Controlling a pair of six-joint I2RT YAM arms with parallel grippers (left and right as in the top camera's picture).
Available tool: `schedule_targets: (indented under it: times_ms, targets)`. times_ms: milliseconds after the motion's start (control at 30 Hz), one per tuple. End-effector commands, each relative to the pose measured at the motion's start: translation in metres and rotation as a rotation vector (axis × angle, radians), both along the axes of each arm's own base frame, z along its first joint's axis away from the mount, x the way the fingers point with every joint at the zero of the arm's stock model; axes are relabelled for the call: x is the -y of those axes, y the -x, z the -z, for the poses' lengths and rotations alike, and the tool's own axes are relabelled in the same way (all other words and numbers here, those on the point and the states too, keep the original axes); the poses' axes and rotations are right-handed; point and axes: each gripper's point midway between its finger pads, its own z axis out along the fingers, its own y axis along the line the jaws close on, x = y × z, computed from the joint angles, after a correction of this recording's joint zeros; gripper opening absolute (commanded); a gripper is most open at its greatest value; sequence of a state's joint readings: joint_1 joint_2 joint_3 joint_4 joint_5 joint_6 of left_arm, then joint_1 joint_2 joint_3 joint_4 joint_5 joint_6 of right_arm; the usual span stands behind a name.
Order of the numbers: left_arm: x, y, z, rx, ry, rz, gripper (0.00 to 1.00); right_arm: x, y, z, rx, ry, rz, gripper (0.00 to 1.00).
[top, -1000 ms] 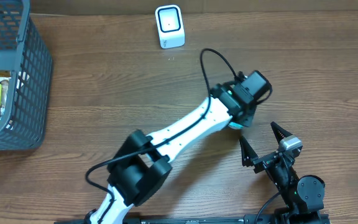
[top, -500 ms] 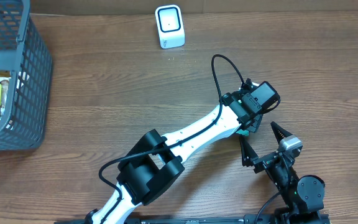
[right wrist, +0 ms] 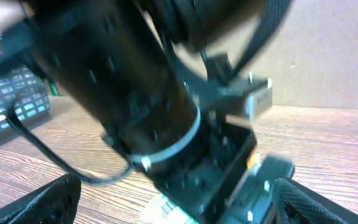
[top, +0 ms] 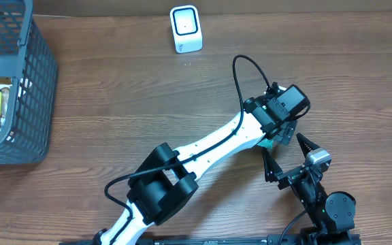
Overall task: Scan the item barcode
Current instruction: 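Lift the grasped packs out and carry them toward the table centre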
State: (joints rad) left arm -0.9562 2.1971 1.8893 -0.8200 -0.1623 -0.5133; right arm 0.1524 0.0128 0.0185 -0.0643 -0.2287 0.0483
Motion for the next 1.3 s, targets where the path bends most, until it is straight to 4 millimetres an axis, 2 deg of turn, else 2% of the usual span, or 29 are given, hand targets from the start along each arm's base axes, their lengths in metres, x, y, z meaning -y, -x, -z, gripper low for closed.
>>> schedule_targets:
  times_ms: [0, 67, 167, 233, 467, 633, 867, 1267]
  targets:
    - [0.002, -0.009, -0.07, 0.1, 0.094, 0.001, 1.0, 0.0, 0.0, 0.002, 0.006, 0.003, 0.003, 1.0]
    - [-0.001, -0.009, -0.085, 0.114, 0.113, -0.001, 0.95, 0.0, 0.0, 0.002, 0.006, 0.003, 0.003, 1.0]
    - [-0.003, -0.007, -0.086, 0.112, 0.11, -0.001, 0.83, 0.0, 0.0, 0.002, 0.006, 0.003, 0.003, 1.0]
    - [-0.005, -0.006, -0.084, 0.102, 0.096, -0.001, 0.78, 0.0, 0.0, 0.002, 0.006, 0.003, 0.003, 1.0]
    - [-0.014, 0.001, -0.073, 0.066, 0.046, -0.001, 0.78, 0.0, 0.0, 0.002, 0.006, 0.003, 0.003, 1.0]
    - [-0.018, -0.001, -0.066, 0.054, 0.029, -0.007, 0.68, 0.0, 0.0, 0.002, 0.006, 0.003, 0.003, 1.0]
    - [-0.015, 0.001, -0.044, 0.005, 0.012, 0.003, 0.65, 0.0, 0.0, 0.002, 0.006, 0.003, 0.003, 1.0]
    - [-0.011, 0.006, -0.028, -0.044, 0.005, 0.019, 0.66, 0.0, 0.0, 0.002, 0.006, 0.003, 0.003, 1.0]
